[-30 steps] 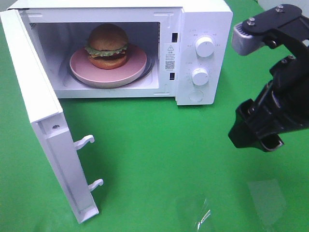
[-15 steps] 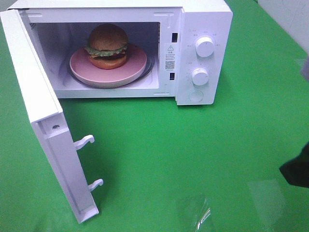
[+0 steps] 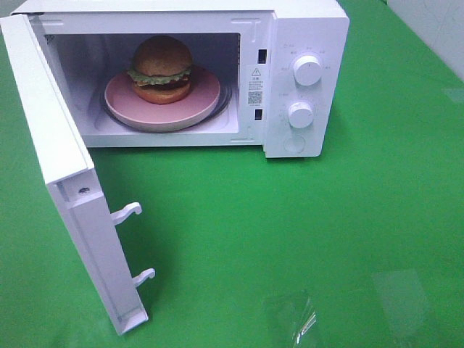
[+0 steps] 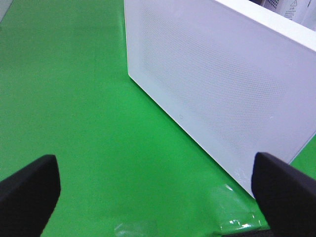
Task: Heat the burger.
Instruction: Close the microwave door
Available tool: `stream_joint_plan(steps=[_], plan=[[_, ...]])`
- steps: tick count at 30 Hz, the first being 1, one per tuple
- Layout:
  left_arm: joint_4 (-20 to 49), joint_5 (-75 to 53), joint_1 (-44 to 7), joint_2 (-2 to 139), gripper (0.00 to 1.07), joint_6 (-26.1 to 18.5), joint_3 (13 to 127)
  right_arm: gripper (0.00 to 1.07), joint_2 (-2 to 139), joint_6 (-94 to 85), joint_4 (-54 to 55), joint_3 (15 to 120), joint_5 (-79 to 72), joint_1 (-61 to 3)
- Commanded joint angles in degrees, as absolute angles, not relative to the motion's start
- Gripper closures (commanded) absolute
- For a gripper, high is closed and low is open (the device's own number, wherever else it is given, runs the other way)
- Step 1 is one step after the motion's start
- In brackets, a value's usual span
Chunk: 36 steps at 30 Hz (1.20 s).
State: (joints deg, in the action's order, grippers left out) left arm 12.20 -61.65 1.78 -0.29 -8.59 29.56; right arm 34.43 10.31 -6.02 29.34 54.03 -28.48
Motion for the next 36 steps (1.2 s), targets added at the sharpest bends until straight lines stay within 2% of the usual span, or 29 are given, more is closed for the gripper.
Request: stream_joint_plan(steps=[1, 2, 3, 6, 8, 14, 20, 36], plan=[[12.2, -61.6, 1.5, -1.2, 0.09, -8.8, 29.6, 0.32, 30.3, 8.9, -4.3, 29.1, 53.9, -22.2], [12.2, -61.6, 1.5, -1.2, 0.09, -8.8, 29.6, 0.32, 30.3, 8.9, -4.3, 29.1, 53.9, -22.2], [12.2, -61.6, 1.5, -1.2, 0.09, -8.8, 29.6, 0.32, 26.0, 7.3, -3.9, 28.7, 54.6, -17.1], [12.2, -61.6, 1.5, -1.2, 0.09, -8.8, 29.6, 0.32, 24.5, 6.9, -3.9, 28.4, 54.8, -15.6], [12.2, -61.6, 1.5, -1.2, 0.09, -8.8, 29.6, 0.32, 17.4, 5.8, -3.9, 28.4, 54.8, -9.9], [12.2, -61.6, 1.5, -1.2, 0.09, -8.8, 29.6, 0.32, 6.6, 2.9, -3.9, 28.4, 54.8, -4.0], [12.2, -61.6, 1.5, -1.2, 0.09, -8.8, 29.6, 0.33, -1.5, 2.9, -3.9, 28.1, 54.9, -1.8], [12.4, -61.6, 1.5, -1.1, 0.09, -8.8, 29.6, 0.33, -1.8, 2.9, -3.9, 28.0, 54.9, -1.4]])
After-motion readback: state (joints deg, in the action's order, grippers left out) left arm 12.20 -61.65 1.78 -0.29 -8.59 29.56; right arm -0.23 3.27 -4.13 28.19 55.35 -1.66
